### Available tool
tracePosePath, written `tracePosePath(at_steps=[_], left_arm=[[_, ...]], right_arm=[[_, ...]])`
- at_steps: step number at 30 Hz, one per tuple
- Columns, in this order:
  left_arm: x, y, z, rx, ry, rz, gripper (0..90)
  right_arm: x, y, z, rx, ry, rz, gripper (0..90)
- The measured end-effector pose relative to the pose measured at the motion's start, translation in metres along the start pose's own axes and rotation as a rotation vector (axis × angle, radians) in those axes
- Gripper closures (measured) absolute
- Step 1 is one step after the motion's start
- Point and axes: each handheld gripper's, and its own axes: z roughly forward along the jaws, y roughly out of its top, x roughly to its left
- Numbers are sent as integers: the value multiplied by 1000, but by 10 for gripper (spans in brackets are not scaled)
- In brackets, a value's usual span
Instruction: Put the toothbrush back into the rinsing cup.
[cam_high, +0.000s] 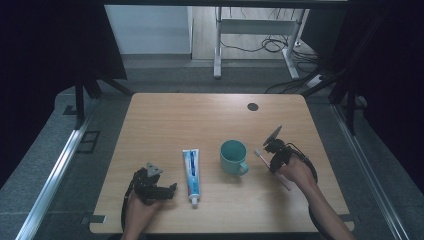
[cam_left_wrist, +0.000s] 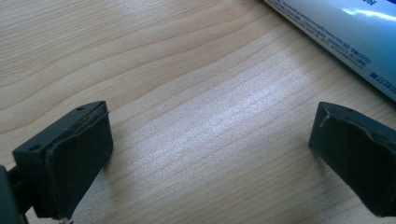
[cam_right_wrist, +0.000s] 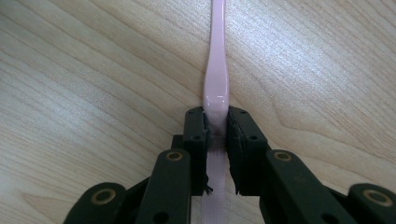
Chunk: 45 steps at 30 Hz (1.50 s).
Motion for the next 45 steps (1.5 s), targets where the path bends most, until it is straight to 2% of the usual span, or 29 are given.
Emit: tracePosePath(at_steps=[9, 21, 28, 31, 34, 37, 38, 39, 40, 45], left_arm=[[0, 0, 0, 0, 0, 0, 0], [0, 0, 0, 0, 0, 0, 0], [0, 0, 0, 0, 0, 0, 0], [0, 0, 0, 0, 0, 0, 0], [0, 0, 0, 0, 0, 0, 0], [0, 0, 0, 0, 0, 0, 0], [0, 0, 0, 0, 0, 0, 0], [0, 0, 0, 0, 0, 0, 0], [0, 0, 0, 0, 0, 0, 0], [0, 0, 0, 0, 0, 0, 0]], right_arm=[[-1, -2, -1, -20, 2, 2, 788], [-4, -11, -16, -98, 38, -14, 788], [-2, -20, -30, -179, 54, -23, 788], [-2, -22, -32, -200, 58, -27, 788], [-1, -27, -37, -247, 73, -24, 788], [0, -29, -39, -270, 81, -27, 788], [1, -31, -42, -295, 83, -30, 788], [1, -31, -42, -295, 83, -30, 788], [2, -33, -44, -321, 87, -34, 788], [4, -36, -49, -369, 95, -41, 788]])
